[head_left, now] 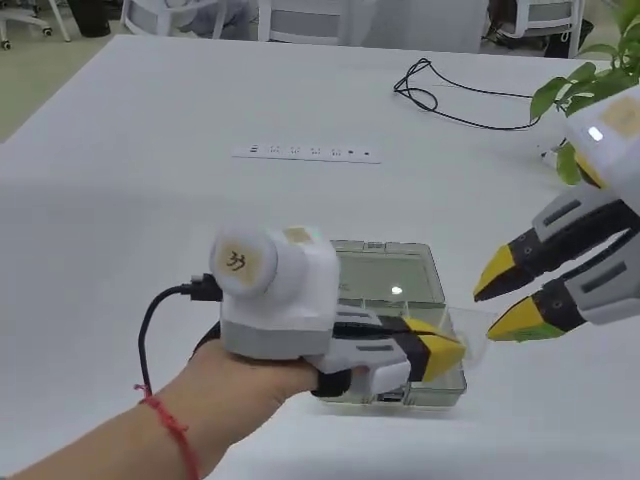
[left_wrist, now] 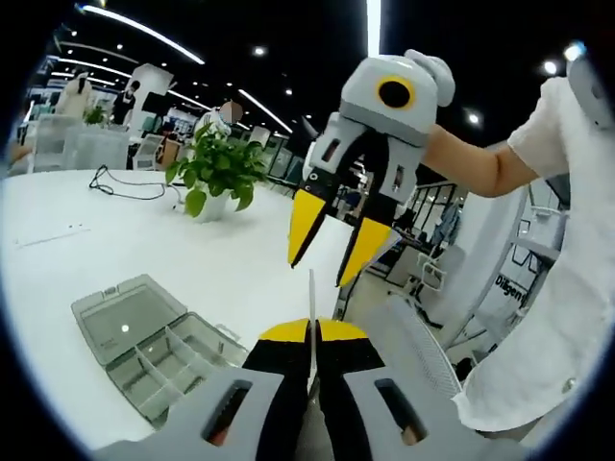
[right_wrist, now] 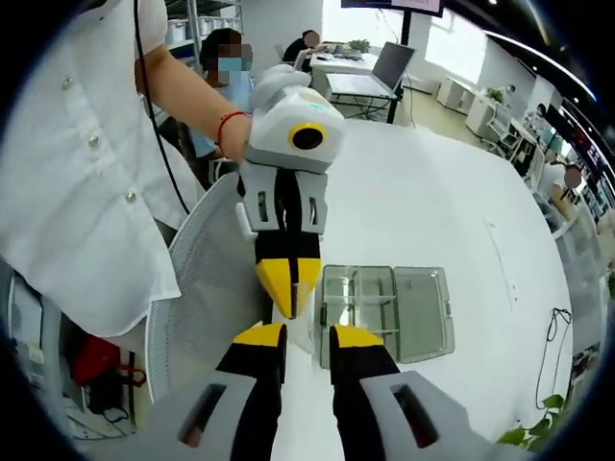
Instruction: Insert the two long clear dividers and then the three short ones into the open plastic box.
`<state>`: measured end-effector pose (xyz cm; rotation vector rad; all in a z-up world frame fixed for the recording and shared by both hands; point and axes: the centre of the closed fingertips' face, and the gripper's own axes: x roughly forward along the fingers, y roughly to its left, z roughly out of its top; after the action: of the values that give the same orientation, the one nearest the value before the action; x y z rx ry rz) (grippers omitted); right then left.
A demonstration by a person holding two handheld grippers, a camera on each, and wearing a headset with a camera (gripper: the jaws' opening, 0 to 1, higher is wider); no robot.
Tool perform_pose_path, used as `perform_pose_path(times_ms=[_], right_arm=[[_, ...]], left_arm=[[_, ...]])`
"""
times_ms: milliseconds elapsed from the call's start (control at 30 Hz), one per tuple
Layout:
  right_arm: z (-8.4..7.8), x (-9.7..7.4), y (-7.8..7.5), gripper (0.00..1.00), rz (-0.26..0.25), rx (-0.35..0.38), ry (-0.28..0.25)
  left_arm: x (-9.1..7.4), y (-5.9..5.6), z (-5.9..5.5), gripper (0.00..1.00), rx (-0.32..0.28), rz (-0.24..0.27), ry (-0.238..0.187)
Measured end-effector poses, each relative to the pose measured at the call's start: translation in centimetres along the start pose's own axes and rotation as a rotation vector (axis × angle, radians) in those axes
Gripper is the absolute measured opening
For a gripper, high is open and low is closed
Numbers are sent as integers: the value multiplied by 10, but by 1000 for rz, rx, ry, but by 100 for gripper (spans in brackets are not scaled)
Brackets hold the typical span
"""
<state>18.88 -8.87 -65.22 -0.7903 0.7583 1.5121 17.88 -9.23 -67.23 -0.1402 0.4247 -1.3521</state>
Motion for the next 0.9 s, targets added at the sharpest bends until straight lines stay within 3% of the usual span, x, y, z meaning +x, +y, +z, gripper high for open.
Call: perform_pose_path(times_ms=[200,367,533,900], right_arm=[[4,3,15,12,98,0,-12],[6,5,26,9,158,-7,-8],[4,8,32,4,184,-15,-7],[3,10,36,3,192,-12,-8]], left_arm=[[0,-13,-1,0,98,-45,2],[-1,-20,0,0,128,-71,-6],[0,-22,1,0,134,-78,-8],[0,-25,-3,0,154,-73,-2]])
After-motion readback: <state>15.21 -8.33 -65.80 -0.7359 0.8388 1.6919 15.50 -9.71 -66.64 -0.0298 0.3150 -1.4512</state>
